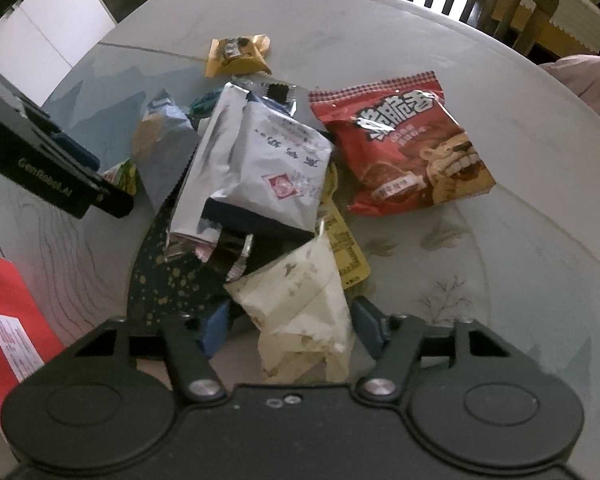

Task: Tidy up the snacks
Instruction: 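Grasp the cream paper packet with right tool while left tool grasps green pouch, then carry the cream packet and green pouch over the cardboard box, then open both tools to drop the packets into the box, then move both tools back toward the remaining snack pile, then grasp the white printed packet with right tool while left tool grasps blue cookie pouch, then carry the white packet and blue cookie pouch over the cardboard box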

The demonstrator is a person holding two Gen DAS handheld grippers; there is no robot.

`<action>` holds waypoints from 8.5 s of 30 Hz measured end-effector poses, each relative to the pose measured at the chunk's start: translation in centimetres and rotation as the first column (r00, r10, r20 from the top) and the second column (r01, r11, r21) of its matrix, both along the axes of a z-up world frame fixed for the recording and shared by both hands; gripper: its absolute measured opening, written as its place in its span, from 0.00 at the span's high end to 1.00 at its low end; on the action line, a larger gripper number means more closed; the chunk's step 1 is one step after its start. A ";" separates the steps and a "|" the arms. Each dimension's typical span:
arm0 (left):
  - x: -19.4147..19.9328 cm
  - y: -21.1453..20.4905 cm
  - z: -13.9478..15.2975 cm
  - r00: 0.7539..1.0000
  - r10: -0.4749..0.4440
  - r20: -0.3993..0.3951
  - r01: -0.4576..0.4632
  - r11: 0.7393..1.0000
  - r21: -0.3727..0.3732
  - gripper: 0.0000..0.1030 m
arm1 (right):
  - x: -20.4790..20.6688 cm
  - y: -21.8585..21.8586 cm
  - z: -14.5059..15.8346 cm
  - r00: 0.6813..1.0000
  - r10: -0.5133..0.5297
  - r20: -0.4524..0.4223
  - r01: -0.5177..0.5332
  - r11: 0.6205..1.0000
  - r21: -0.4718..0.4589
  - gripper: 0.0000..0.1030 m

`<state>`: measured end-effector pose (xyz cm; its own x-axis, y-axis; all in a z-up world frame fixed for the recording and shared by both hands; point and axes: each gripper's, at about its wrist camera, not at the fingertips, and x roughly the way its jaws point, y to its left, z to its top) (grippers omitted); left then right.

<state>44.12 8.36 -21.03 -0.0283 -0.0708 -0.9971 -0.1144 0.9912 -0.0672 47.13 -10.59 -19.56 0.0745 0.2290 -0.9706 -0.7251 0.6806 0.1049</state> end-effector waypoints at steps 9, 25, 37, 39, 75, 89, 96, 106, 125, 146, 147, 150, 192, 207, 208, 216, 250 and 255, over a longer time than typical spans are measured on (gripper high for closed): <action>0.5 0.2 0.1 1.000 0.010 0.012 -0.010 1.000 0.002 0.62 | -0.3 0.1 0.1 1.000 0.013 0.026 -0.013 1.000 0.002 0.56; -1.6 2.6 2.8 0.991 0.100 0.087 -0.097 0.995 -0.038 0.66 | -1.5 -1.6 2.5 0.998 -0.054 0.030 0.053 0.998 0.046 0.65; -4.1 2.2 9.6 0.971 0.112 0.210 -0.104 0.993 -0.048 0.66 | -4.7 -2.6 8.8 0.990 -0.086 0.110 0.074 0.991 0.109 0.65; -4.7 2.3 10.8 0.967 0.110 0.230 -0.101 0.994 -0.052 0.66 | -5.5 -2.7 10.0 0.988 -0.093 0.124 0.078 0.990 0.120 0.65; -25.4 -0.6 17.8 0.950 -0.064 0.306 0.081 0.996 -0.046 0.66 | -24.2 -0.3 16.2 0.981 -0.076 0.178 0.048 0.986 0.157 0.65; -28.4 -3.0 11.5 0.979 -0.104 0.173 0.117 0.991 -0.063 0.66 | -29.0 0.7 9.7 0.998 -0.041 0.056 0.036 0.996 0.087 0.65; -29.1 -4.4 8.6 0.984 -0.128 0.125 0.135 0.990 -0.047 0.66 | -30.5 1.0 7.5 0.999 -0.033 0.037 0.031 0.998 0.054 0.65; -29.5 -5.4 5.7 0.989 -0.127 0.070 0.131 0.991 -0.043 0.65 | -30.8 1.4 6.1 0.998 -0.032 0.050 0.031 0.999 0.023 0.65; -30.8 -5.0 5.4 0.990 -0.098 0.107 0.106 0.992 -0.074 0.49 | -31.2 1.2 6.3 0.996 -0.047 0.071 0.045 0.998 0.032 0.48; -32.6 -3.7 14.8 0.936 -0.103 0.337 0.131 0.990 -0.060 0.48 | -31.5 -1.7 14.9 0.970 -0.166 0.177 0.129 0.970 0.204 0.21; -32.5 -3.7 15.5 0.929 -0.108 0.354 0.134 0.990 -0.052 0.48 | -31.3 -1.8 15.3 0.968 -0.174 0.183 0.133 0.968 0.213 0.21; -32.2 -3.9 17.0 0.910 -0.122 0.397 0.143 0.990 -0.022 0.46 | -30.8 -2.1 16.7 0.958 -0.197 0.208 0.146 0.961 0.234 0.18; -3.8 -1.2 12.5 0.900 0.294 0.323 -0.301 0.953 -0.030 0.26 | -2.8 -3.7 12.3 0.964 -0.210 0.163 0.170 0.958 0.229 0.06; 1.8 3.5 3.4 0.826 0.563 0.030 -0.547 0.814 -0.196 0.26 | 4.7 -1.4 3.8 0.956 -0.272 -0.113 0.293 0.922 0.253 0.29; 2.0 3.8 2.9 0.820 0.572 0.015 -0.557 0.804 -0.207 0.26 | 4.9 -1.3 3.4 0.953 -0.272 -0.131 0.297 0.920 0.255 0.31; 2.4 5.0 -0.3 0.781 0.619 -0.075 -0.616 0.746 -0.252 0.26 | 5.9 -1.4 1.0 0.931 -0.290 -0.221 0.344 0.901 0.264 0.36; -2.5 5.5 6.8 0.794 0.589 0.151 -0.536 0.795 -0.283 0.55 | 1.0 -3.4 6.4 0.939 -0.330 -0.100 0.345 0.893 0.290 0.56; -3.7 5.3 11.1 0.786 0.568 0.246 -0.485 0.812 -0.324 0.55 | -0.5 -3.9 9.3 0.937 -0.345 -0.056 0.344 0.882 0.321 0.56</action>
